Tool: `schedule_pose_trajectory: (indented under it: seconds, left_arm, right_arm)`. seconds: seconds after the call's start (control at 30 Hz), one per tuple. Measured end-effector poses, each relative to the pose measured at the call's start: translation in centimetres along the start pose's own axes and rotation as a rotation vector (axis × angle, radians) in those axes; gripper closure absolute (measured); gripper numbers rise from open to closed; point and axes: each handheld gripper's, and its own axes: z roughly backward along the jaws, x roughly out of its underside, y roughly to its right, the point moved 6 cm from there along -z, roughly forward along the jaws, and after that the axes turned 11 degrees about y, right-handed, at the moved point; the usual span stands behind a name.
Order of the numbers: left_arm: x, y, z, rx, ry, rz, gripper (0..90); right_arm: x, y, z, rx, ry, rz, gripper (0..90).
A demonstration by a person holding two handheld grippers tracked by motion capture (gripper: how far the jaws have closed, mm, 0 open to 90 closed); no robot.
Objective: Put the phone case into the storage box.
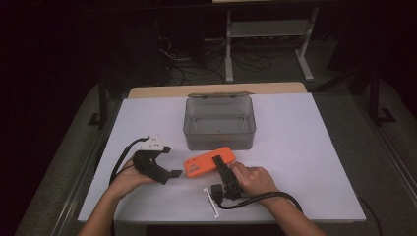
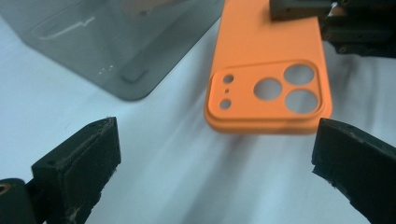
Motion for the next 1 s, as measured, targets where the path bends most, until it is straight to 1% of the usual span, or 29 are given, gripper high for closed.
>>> schedule_pose_trajectory:
  seconds: [0.03, 0.13, 0.27, 0.4, 0.5, 0.57, 0.77, 0.9, 1.0]
  left_arm:
    - [0.4, 0.2, 0.2, -0.005, 0.002, 0.003, 1.0]
    - [0.7, 0.3, 0.4, -0.017, 0.009, 0.0, 1.0]
    - [1.3, 0.7, 0.8, -0.043, 0.024, -0.017, 1.0]
    - [2.1, 1.2, 0.9, -0.051, 0.038, 0.002, 1.0]
    - [2.8, 1.5, 0.8, -0.055, 0.032, 0.009, 1.0]
    - [3.1, 1.7, 0.8, -0.06, 0.031, 0.006, 1.0]
    - [3.4, 1.8, 0.7, -0.07, 0.051, 0.006, 1.0]
    - [3.7, 1.8, 0.5, -0.067, 0.034, 0.003, 1.0]
    - [3.7, 1.9, 0.5, -0.066, 0.032, 0.001, 1.0]
  right_arm:
    - [0.0, 0.0, 0.0, 0.0, -0.001, 0.0, 80.9]
    - [0.0, 0.0, 0.0, 0.001, -0.001, 0.0, 80.9]
    - [0.0, 0.0, 0.0, 0.002, -0.002, -0.002, 80.8]
    - [0.0, 0.0, 0.0, 0.003, -0.001, -0.001, 80.8]
    - [0.0, -0.1, 0.0, 0.001, -0.002, -0.003, 80.8]
    - [0.0, -0.1, 0.0, 0.001, -0.002, -0.003, 80.8]
    - [0.0, 0.0, 0.0, 0.001, -0.003, -0.005, 80.8]
    - [0.1, 0.1, 0.0, 0.004, -0.001, -0.005, 80.8]
    - [0.1, 0.1, 0.0, 0.003, -0.002, -0.011, 80.8]
